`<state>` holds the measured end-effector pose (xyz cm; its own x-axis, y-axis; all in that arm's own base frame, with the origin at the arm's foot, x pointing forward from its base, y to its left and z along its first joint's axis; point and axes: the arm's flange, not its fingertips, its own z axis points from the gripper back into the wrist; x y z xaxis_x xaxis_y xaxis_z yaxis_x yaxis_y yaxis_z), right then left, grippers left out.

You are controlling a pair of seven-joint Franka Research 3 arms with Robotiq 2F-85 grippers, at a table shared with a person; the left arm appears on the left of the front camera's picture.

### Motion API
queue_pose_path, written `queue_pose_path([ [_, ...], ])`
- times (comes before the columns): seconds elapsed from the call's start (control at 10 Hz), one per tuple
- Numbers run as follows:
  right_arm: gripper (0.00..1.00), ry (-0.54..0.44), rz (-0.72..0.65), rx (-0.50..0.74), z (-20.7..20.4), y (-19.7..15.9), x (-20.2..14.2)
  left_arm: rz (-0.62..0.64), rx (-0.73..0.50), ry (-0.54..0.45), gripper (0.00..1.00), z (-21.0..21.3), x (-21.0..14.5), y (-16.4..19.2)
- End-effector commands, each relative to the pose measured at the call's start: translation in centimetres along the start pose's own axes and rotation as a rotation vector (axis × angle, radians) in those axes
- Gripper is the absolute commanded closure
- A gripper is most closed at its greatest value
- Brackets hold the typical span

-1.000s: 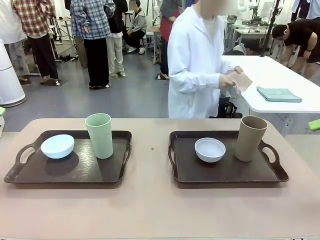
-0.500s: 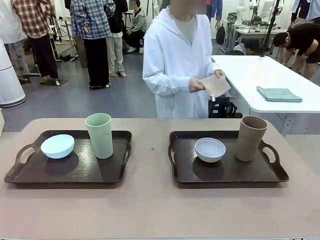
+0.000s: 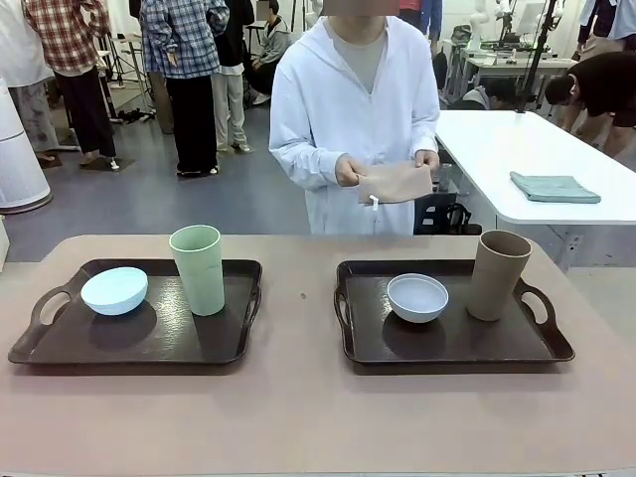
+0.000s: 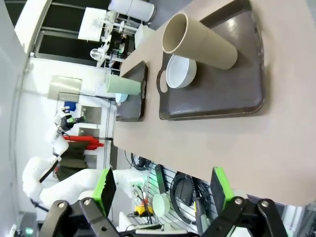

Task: Set up a tray with a mat and arrange the tableware.
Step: Pick up the Picnic Bowl and Reusable plastic cup from the Handle tray in front of the human's position and hold them in the air.

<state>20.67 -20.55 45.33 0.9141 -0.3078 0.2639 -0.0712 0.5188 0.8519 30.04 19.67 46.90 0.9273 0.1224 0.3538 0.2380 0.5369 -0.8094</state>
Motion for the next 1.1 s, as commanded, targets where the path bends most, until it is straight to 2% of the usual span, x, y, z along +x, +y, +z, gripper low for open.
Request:
queue_pose_path([
  [0.0, 0.0, -0.02, -0.019, 0.016, 0.44, -0.26, -0.23, 0.007, -0.006, -0.005, 0.0, -0.12, 0.19, -0.08],
  [1.0, 0.0, -0.02, -0.019, 0.016, 0.44, -0.26, -0.23, 0.007, -0.006, -0.005, 0.0, -0.12, 0.19, -0.08],
])
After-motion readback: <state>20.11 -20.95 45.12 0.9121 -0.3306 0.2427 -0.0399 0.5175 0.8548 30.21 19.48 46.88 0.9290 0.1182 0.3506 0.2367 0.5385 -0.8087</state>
